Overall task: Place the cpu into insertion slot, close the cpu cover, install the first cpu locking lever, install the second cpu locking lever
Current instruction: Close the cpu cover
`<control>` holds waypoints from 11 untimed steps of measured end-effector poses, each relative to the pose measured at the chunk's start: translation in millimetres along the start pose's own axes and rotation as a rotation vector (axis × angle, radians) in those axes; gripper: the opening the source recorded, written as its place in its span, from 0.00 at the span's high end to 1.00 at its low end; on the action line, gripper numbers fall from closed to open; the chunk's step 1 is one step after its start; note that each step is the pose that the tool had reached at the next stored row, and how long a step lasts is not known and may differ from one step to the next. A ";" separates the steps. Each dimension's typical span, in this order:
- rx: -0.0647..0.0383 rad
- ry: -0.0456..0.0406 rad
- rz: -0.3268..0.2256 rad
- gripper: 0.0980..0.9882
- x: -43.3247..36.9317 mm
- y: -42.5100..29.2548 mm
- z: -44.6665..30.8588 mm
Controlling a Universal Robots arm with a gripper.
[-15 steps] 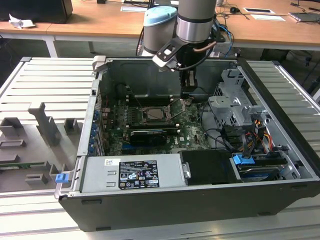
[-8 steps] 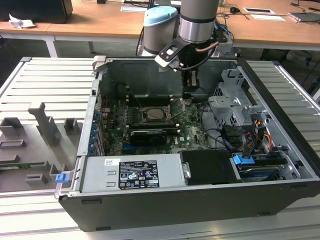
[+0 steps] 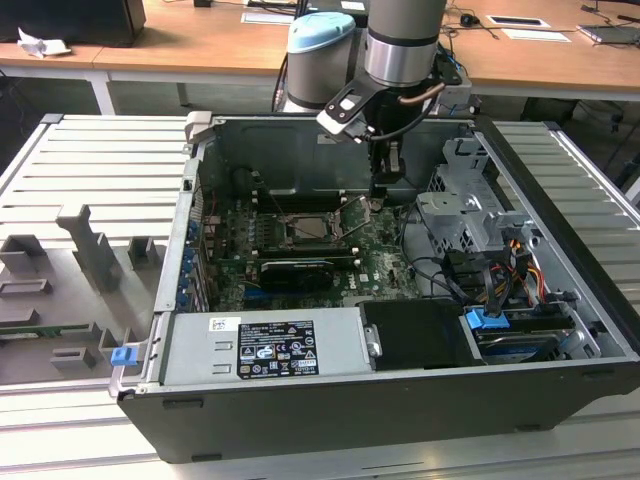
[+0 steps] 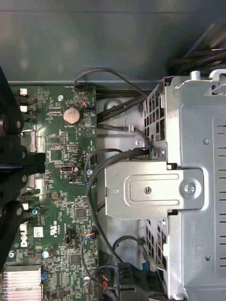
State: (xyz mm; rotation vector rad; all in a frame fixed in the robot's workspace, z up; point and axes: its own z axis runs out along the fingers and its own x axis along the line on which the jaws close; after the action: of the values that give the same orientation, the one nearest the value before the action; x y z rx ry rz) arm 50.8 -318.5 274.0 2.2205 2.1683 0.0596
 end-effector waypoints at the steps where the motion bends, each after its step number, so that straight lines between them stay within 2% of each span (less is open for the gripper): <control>1: 0.000 0.0000 0.000 0.99 0.0 1.1 0.1; 11: 0.000 0.0000 0.000 0.99 0.2 9.8 0.5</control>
State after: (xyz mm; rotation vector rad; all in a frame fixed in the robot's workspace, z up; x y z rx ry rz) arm 60.6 -318.5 274.0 2.2206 2.1684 0.0595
